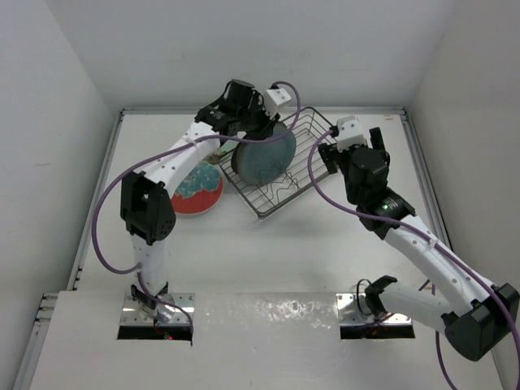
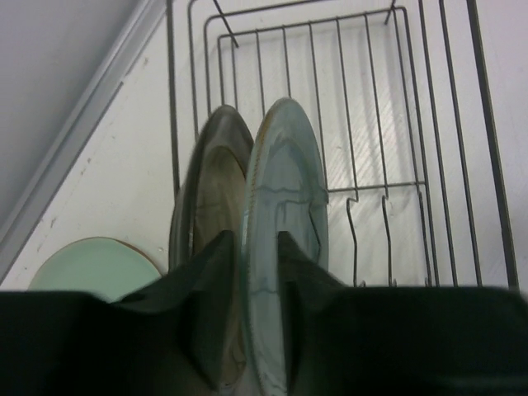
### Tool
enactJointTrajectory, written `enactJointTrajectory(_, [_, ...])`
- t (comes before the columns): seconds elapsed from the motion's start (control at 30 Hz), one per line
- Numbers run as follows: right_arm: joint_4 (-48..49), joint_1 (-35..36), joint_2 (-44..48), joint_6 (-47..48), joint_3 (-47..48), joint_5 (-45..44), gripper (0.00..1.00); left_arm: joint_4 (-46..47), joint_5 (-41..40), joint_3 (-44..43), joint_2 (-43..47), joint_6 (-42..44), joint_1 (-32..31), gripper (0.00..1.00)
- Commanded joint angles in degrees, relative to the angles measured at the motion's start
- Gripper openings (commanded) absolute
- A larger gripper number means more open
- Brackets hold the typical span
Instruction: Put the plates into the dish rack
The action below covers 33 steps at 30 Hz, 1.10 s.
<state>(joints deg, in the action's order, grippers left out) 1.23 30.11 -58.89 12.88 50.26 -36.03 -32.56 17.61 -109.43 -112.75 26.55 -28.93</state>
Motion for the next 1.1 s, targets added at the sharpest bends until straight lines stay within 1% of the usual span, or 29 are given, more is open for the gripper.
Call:
enactJointTrajectory(0.0, [1.8,-0.3,-0.2,0.3,1.1,0.4,0.94,5.7,-0.3,-0.9,1.7,-1.0,0.8,0.28])
enactJointTrajectory(0.07, [2.1,-0.4,-0.6,0.4,1.4,0.6,0.94,5.1,-1.1,-3.1,1.4,-1.2,0.8,0.35])
enactJointTrajectory(0.1, [2.2,-0.4,-0.8,0.4,1.6,1.0,0.94,4.0,-1.1,-4.1,1.0,-1.1,0.8,0.40])
enactJointTrajectory(0.17, [2.5,-0.4,-1.5,0.3,1.9,1.3,0.94,2.5,-0.5,-7.7,0.8,-0.6,0.6,0.44])
enactJointTrajectory(0.27, [2.5,-0.4,-2.7,-0.2,2.7,2.2,0.95,0.2,0.6,-12.4,1.3,-1.9,0.5,0.53])
enactJointTrajectory(0.33, [1.8,-0.4,-3.4,-0.6,3.4,3.2,0.95,-0.1,-1.1,-16.7,2.3,-4.5,0.5,0.67])
enactJointTrajectory(0.4, [0.7,-0.4,-4.9,-1.5,4.8,6.0,0.96,0.0,-4.4,-20.4,3.4,-5.8,0.5,0.88])
enactJointTrajectory(0.43, [-1.0,-0.4,-6.4,-2.1,6.3,7.4,0.97,0.4,-10.7,-21.0,3.8,-6.1,0.8,0.91])
enactJointTrajectory(0.47, [-1.9,-0.4,-7.2,-2.2,7.1,8.6,0.97,0.7,-14.0,-21.4,4.2,-6.2,1.3,0.93])
enactJointTrajectory(0.53, [-5.3,-0.4,-9.0,-2.9,8.9,10.3,0.97,0.1,-18.8,-21.6,4.6,-7.6,3.9,0.95])
enactJointTrajectory(0.57, [-6.2,-0.4,-10.6,-3.6,10.5,10.7,0.96,-1.7,-18.4,-21.7,4.6,-9.6,9.4,0.95])
enactJointTrajectory(0.6, [-7.0,-0.4,-11.3,-4.0,11.2,11.2,0.96,-3.3,-17.6,-21.9,3.7,-11.9,12.9,0.95])
enactJointTrajectory(0.63, [-7.9,-0.3,-11.9,-4.8,11.6,12.5,0.95,-5.4,-13.1,-23.1,3.0,-17.0,20.2,0.95])
enactJointTrajectory(0.67, [-8.1,-0.3,-12.5,-5.0,12.3,13.3,0.95,-9.7,-10.3,-23.5,1.3,-19.1,23.8,0.95])
enactJointTrajectory(0.7, [-8.2,-0.3,-13.0,-5.3,12.4,14.2,0.95,-11.6,-7.4,-23.1,0.8,-21.9,27.0,0.95])
enactJointTrajectory(0.73, [-7.9,-0.3,-13.1,-5.7,12.4,15.2,0.95,-13.4,-2.6,-21.7,0.5,-22.8,32.9,0.95])
enactJointTrajectory(0.77, [-7.7,-0.3,-13.4,-5.9,12.3,17.6,0.95,-14.2,-0.4,-19.0,1.3,-23.5,35.6,0.95])
enactJointTrajectory(0.8, [-7.2,-0.3,-13.5,-6.0,12.1,18.4,0.95,-13.7,1.9,-11.7,2.3,-23.6,39.5,0.95])
enactJointTrajectory(0.83, [-7.0,-0.2,-13.7,-6.2,12.1,19.1,0.95,-12.5,2.7,-8.1,3.4,-23.1,41.3,0.95])
enactJointTrajectory(0.87, [-6.8,-0.2,-14.1,-6.3,12.2,20.3,0.95,-12.6,4.7,-2.5,4.5,-21.5,43.0,0.97])
enactJointTrajectory(0.9, [-6.5,-0.2,-14.3,-6.5,12.5,20.6,0.95,-13.1,5.3,-0.3,4.5,-20.8,45.7,0.97])
enactJointTrajectory(1.0, [-6.8,-0.1,-15.3,-6.5,13.5,22.1,0.94,-16.9,10.2,6.8,3.2,-16.9,49.0,0.94])
enactJointTrajectory(1.03, [-6.8,0.0,-15.5,-6.6,13.6,22.4,0.94,-17.3,10.4,8.8,3.3,-16.1,49.5,0.90])
enactJointTrajectory(1.07, [-6.7,0.0,-15.6,-6.6,13.8,22.9,0.94,-16.5,11.3,13.9,3.7,-15.2,49.8,0.88])
